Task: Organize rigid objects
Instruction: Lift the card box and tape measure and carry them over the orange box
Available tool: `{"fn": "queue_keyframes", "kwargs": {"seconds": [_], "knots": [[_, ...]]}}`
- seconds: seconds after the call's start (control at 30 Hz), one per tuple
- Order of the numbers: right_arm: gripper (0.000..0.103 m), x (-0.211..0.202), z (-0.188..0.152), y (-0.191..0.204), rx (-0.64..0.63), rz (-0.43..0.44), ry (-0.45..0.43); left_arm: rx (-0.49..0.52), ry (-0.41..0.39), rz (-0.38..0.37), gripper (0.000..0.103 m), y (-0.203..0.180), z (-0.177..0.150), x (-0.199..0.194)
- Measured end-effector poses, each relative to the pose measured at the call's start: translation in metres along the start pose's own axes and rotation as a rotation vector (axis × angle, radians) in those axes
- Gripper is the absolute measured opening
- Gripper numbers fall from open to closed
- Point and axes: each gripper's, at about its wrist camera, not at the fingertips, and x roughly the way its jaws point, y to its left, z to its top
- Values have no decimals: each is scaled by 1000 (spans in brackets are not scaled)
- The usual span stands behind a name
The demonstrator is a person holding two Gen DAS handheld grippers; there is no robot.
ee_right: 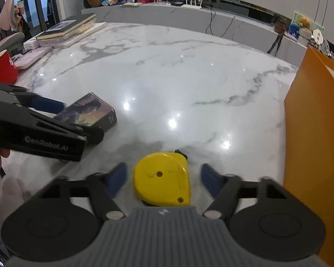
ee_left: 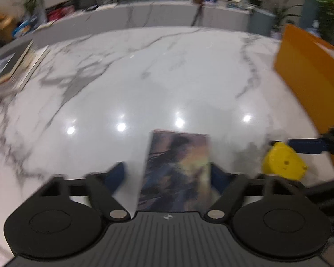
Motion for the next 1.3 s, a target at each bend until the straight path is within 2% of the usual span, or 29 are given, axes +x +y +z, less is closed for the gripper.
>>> {"fn": "queue_keyframes", "kwargs": {"seconds": [0.03,0.07,0.3,0.47,0.73,0.87,1.1,1.3], "knots": [[52,-1,0,1,-8,4,-6,7,-4,-3,66,-2,1,-1],[50,-2,0,2,-15,5,-11,6,1,2,66,-3,2,-1],[50,-3,1,-2,0,23,-16,-28,-9,-3,65,-2,-2,-4],[50,-16,3,-3,0,17,-55,-24,-36,-4,65,-5,2,-16],[50,-54,19,-4,-24,7,-136,1,-86,-22,65,-19,26,-55],[50,-80,35,-17,9,1,-172,2,-107,-45,65,-28,43,-75],[50,-122,48,-61,46,-53,-195,81,-155,-121,65,-60,72,-104],[50,-152,43,-103,70,-96,-175,190,-169,-256,65,-104,98,-110]]}}
